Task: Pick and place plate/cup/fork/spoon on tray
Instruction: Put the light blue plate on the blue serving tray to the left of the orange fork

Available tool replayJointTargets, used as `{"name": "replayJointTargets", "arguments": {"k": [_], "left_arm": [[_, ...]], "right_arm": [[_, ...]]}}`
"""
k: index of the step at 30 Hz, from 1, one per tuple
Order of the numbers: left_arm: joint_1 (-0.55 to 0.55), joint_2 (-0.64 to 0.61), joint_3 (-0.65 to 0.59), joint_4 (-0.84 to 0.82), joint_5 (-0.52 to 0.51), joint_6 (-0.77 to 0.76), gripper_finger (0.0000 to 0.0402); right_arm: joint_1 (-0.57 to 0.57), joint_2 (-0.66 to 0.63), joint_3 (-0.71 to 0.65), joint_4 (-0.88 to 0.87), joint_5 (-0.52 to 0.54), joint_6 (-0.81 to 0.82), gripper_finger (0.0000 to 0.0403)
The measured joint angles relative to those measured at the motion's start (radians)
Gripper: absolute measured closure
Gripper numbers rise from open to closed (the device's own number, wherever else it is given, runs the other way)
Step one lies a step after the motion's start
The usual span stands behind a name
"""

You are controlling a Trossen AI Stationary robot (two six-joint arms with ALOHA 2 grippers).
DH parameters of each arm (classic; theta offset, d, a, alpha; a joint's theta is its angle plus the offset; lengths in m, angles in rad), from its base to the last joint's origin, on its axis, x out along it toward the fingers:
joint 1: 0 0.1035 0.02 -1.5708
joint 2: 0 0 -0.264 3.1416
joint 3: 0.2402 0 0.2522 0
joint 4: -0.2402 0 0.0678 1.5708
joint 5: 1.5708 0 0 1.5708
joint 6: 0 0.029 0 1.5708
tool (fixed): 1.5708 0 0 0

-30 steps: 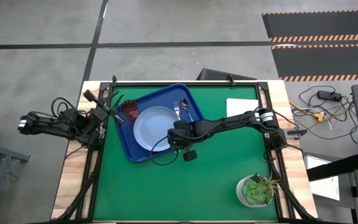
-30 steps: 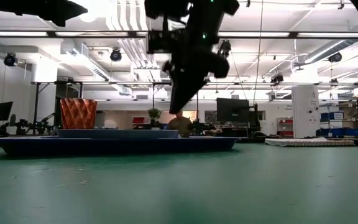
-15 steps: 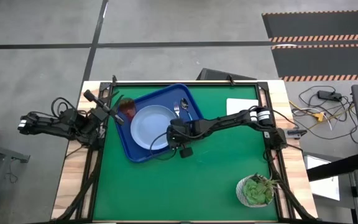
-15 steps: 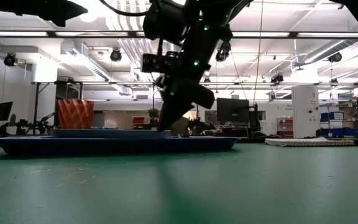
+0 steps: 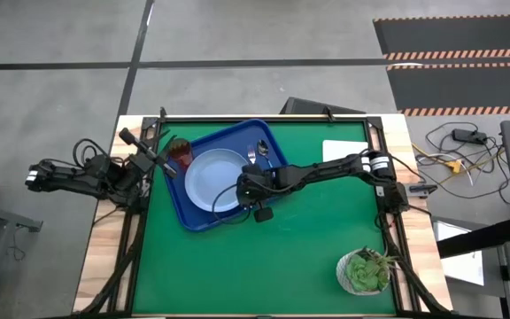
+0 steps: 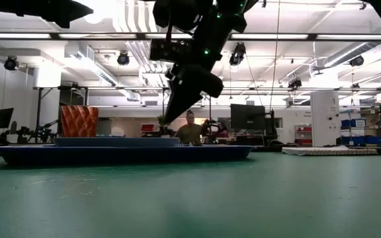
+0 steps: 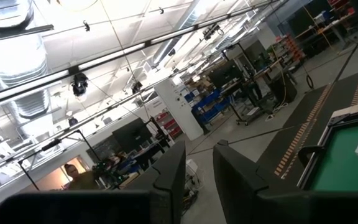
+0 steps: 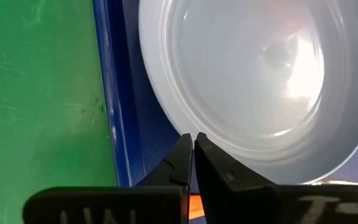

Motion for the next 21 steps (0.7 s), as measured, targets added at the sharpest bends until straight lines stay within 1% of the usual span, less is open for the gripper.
{"name": "replayJointTargets", "arguments": {"k": [5,10,15,21], "left_arm": [[0.0,0.0,0.0,0.0,0.0,0.0,0.0338],[0.0,0.0,0.0,0.0,0.0,0.0,0.0338],[0.0,0.0,0.0,0.0,0.0,0.0,0.0338],[0.0,0.001,0.0,0.0,0.0,0.0,0.0338]], "right_arm": [[-0.002,0.009,-0.013,-0.001,0.0,0.022,0.0394],[-0.006,0.052,-0.021,0.002,0.0,0.017,0.0394],[-0.006,0.086,-0.021,0.107,0.0,-0.014,0.0394],[-0.004,0.058,-0.021,0.105,0.0,-0.019,0.0394]]}}
